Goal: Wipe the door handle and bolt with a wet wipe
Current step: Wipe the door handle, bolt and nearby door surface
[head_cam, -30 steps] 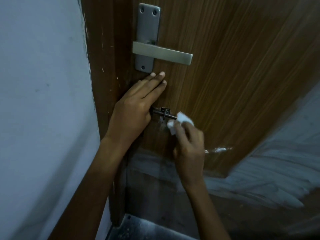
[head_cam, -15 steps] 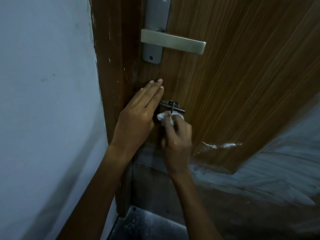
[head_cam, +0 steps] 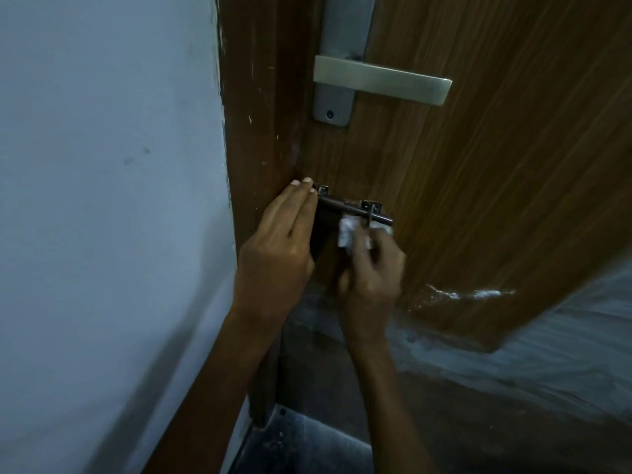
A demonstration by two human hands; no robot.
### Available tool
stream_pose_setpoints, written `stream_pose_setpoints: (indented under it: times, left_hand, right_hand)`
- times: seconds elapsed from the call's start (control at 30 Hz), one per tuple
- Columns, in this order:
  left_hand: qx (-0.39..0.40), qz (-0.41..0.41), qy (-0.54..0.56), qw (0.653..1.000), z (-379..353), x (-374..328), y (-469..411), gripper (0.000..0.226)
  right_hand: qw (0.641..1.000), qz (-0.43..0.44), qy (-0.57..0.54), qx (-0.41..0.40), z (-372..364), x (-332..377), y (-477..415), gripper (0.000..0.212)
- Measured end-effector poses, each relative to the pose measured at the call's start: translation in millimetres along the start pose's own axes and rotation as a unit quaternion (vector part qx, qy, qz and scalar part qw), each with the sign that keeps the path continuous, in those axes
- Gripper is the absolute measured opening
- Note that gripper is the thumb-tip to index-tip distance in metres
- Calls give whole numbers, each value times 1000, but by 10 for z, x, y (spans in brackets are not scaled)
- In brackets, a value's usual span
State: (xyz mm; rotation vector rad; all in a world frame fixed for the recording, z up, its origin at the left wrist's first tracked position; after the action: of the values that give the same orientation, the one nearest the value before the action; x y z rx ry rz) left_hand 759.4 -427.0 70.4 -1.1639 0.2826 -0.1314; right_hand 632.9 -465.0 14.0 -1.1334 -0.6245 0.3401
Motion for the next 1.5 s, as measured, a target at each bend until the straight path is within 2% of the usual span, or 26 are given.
stream_pose_setpoints:
  times: [0.07, 0.13, 0.2, 0.33, 0.43, 0.67, 0.8, 0.9, 0.97, 1.1, 1.17, 1.33, 1.5]
  left_hand:
    - [-1, -8, 0, 1000, 10, 4, 5, 42]
    - [0, -18, -2, 1000, 26, 5, 7, 46]
    - [-1, -22, -3, 1000, 24, 11, 5, 50]
    - [-15, -9, -3, 1000, -6, 24, 52, 43]
    - [-20, 13, -6, 1000, -52, 4, 114, 41]
    - [-38, 51, -78, 995, -60, -129, 133, 32]
    - [29, 149, -57, 987, -139, -186, 197, 44]
    - [67, 179, -72, 979, -220, -208, 223, 52]
    - [68, 185, -81, 977, -192, -198, 200, 47]
    - [19, 137, -94, 986, 52, -197, 174, 29]
    - [9, 101, -104, 989, 150, -211, 136, 27]
    - [5, 64, -104, 992, 185, -203, 128, 28]
    - [-9, 40, -103, 994, 99, -169, 286, 28]
  right_hand:
    - [999, 17, -20, 47, -226, 186, 33, 47]
    - [997, 30, -19, 66, -280, 252, 42, 37]
    - [997, 47, -7, 63, -160, 172, -1, 40]
    - [997, -30, 40, -56, 338, -278, -26, 53]
    - [994, -50, 53, -80, 400, -326, 17, 56]
    - [998, 37, -12, 52, -123, 126, 22, 46]
    - [999, 33, -6, 25, 46, -23, -2, 47]
    - [1000, 4, -11, -25, 151, -139, 28, 47]
    - [999, 17, -26, -42, 134, -130, 30, 47]
    - [998, 70, -5, -6, -19, -66, 100, 72]
    - [996, 84, 29, 14, -105, -19, 140, 77]
    - [989, 104, 100, 20, -219, 120, 35, 44]
    - [986, 64, 145, 46, -229, 191, 67, 47]
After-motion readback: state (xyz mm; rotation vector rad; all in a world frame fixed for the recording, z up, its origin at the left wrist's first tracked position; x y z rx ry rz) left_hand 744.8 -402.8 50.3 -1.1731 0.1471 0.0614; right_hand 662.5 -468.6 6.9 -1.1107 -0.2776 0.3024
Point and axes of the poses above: each hand's wrist, its own y-axis away from the middle knuckle, its own z-axis out of the back of the hand, x = y × z, the point moved 4 cm from there along -y, towards the middle knuckle, and after that the axes turned 8 degrees about -x, right-handed, at the moved point
